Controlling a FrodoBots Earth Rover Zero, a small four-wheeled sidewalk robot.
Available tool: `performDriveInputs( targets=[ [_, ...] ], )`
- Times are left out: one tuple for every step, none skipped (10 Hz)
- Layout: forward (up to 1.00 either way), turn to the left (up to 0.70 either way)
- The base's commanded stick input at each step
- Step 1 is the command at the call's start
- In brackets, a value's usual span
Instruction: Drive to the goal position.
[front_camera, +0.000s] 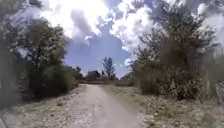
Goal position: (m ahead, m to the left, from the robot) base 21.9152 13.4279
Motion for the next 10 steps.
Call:
performDriveInputs(
  targets=[
    [0.7,0.0],
    [0.7,0.0],
    [0.7,0.19],
    [0.7,0.35],
    [0.7,0.35],
    [0.7,0.35],
    [0.7,0.35],
    [0.7,0.35],
    [0.7,0.09],
    [0.7,0.0]
  ],
)
